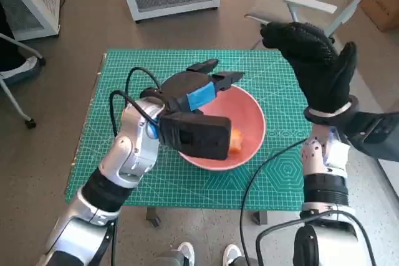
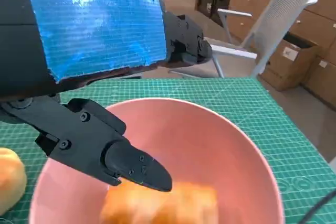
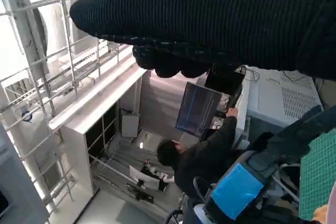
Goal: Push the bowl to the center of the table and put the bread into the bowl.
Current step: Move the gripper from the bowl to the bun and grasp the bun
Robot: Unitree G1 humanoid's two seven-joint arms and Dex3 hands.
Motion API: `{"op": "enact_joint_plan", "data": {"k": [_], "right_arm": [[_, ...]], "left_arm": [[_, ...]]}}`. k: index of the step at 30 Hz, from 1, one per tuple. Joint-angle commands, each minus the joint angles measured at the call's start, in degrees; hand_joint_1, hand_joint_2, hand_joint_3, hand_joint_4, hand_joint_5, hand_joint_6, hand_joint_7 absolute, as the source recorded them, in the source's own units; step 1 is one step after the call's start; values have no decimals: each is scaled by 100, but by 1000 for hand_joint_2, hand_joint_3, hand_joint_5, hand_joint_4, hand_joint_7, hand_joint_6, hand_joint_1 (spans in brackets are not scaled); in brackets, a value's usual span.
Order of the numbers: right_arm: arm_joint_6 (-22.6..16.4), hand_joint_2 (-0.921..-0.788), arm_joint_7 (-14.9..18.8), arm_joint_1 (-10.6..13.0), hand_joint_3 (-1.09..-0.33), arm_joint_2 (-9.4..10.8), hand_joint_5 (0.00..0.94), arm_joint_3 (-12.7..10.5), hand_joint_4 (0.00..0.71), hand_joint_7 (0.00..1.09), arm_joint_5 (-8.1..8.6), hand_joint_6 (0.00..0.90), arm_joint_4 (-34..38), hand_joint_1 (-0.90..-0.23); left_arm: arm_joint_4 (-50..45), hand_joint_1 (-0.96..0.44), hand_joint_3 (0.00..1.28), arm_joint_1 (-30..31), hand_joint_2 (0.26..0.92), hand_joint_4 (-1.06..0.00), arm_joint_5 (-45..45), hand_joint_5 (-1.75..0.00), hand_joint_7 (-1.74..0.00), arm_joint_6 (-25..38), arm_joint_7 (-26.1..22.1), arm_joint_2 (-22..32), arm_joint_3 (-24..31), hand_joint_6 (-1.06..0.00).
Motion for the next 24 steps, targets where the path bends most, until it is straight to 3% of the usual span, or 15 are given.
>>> {"op": "enact_joint_plan", "data": {"k": [1,24], "right_arm": [[-2,-921,77,-4,-746,29,1,15,209,512,-4,42,133,-648],[-125,-921,138,-115,-753,33,0,-7,208,534,2,31,307,-625]], "left_arm": [[-357,-628,6,121,824,1,45,1,-38,-12,-91,183,64,-196],[-2009,-630,1,865,823,1,-124,1,-39,510,-588,1227,1238,-205]]}}
